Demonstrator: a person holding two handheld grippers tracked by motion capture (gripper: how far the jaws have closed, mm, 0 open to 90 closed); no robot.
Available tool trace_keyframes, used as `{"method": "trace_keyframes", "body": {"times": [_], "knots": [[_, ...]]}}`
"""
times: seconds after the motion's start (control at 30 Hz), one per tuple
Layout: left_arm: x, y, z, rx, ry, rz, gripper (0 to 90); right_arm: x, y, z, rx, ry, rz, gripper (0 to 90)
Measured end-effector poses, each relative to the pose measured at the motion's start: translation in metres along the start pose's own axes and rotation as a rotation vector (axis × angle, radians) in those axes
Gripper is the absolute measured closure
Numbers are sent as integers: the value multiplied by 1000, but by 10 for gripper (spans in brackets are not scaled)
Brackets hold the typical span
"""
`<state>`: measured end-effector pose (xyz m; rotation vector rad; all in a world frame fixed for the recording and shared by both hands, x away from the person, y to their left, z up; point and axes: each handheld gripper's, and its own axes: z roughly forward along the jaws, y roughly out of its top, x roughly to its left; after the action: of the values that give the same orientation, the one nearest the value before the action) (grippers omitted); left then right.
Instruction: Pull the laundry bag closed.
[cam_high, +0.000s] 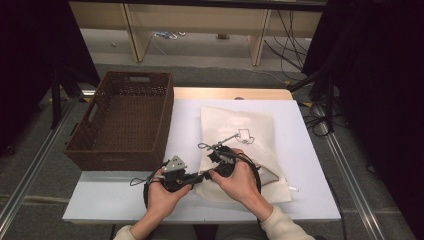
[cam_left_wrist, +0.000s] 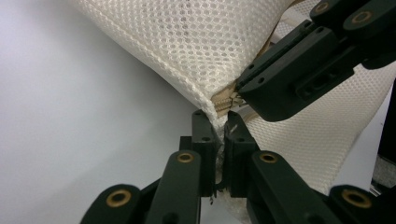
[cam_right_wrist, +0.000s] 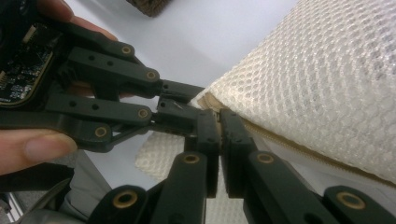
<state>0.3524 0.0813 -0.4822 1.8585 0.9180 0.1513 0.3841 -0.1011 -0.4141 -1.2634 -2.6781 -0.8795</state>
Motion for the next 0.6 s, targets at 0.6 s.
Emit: {"method": "trace_keyframes", "body": {"times": [0.6], "knots": [[-3, 2, -5, -23, 17, -24, 855, -1, -2, -1, -24, -29, 61, 884]]}}
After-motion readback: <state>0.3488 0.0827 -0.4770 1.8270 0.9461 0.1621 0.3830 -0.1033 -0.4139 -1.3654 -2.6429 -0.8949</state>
